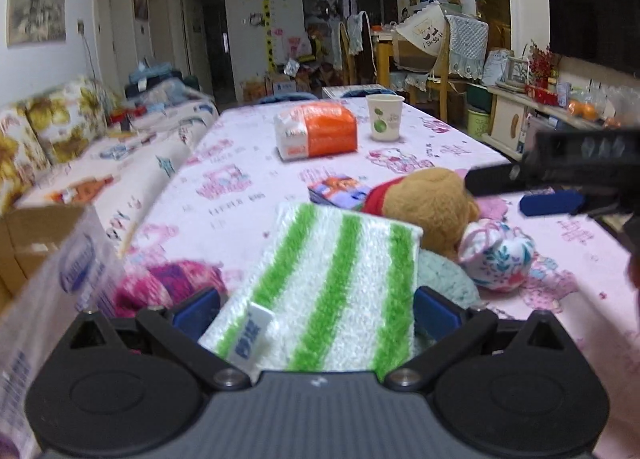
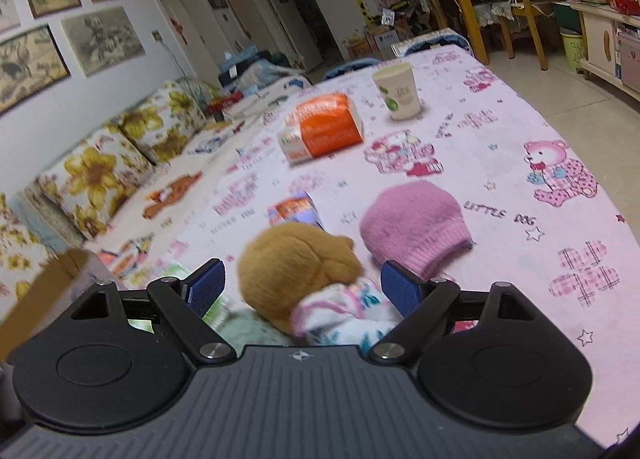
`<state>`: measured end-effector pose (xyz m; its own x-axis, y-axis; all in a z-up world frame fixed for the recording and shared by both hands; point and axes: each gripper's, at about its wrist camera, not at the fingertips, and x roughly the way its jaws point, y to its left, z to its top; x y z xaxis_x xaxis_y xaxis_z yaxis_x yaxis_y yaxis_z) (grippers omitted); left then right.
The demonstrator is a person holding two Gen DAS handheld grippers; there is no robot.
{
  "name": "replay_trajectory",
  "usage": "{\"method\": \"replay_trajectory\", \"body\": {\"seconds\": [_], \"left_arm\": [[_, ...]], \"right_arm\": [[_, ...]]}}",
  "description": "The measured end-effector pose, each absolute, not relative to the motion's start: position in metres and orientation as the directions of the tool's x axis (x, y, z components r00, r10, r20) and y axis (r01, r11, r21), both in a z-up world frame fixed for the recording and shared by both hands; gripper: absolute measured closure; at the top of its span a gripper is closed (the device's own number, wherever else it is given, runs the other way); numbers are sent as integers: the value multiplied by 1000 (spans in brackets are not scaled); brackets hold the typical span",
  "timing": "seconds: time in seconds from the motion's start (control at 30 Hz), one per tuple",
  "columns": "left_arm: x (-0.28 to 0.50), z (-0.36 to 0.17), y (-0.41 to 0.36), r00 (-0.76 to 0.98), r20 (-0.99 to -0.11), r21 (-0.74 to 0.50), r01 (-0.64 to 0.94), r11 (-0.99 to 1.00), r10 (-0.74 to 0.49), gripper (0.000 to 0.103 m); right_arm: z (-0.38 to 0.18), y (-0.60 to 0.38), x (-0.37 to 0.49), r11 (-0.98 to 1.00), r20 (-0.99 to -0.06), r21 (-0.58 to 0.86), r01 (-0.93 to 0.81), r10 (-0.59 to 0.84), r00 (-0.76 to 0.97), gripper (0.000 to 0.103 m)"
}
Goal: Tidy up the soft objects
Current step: 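Grasp the green-striped sponge with the left tool while the right tool grasps the floral slipper, then carry sponge and floral slipper over the cardboard box and open both tools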
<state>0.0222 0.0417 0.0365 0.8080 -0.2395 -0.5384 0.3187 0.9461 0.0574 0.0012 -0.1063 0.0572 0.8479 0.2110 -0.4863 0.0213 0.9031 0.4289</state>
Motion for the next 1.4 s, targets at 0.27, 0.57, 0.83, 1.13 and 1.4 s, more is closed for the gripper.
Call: {"method": "replay_trajectory", "body": {"seconds": [0.27, 0.57, 0.83, 1.13, 1.4], "left_arm": [[8, 30, 23, 740, -581, -12, 407, 913, -338, 1], [12, 32, 30, 778, -561, -18, 330, 944, -283, 1], [14, 32, 32, 773, -553, -79, 324, 943, -312, 14], [10, 37, 37, 786, -535, -86, 314, 946, -309, 19], [6, 46, 49, 812, -498, -106, 292, 950, -305, 20]], "right_arm": [[43, -110, 0, 918, -581, 391, 72, 186, 792, 0], [41, -110, -2, 936, -618, 343, 78, 162, 769, 0], [42, -103, -5, 960, -614, 279, 36, 149, 775, 17], [42, -104, -6, 961, -607, 276, 18, 159, 779, 22], [42, -106, -9, 966, -606, 255, 33, 133, 784, 23]]}}
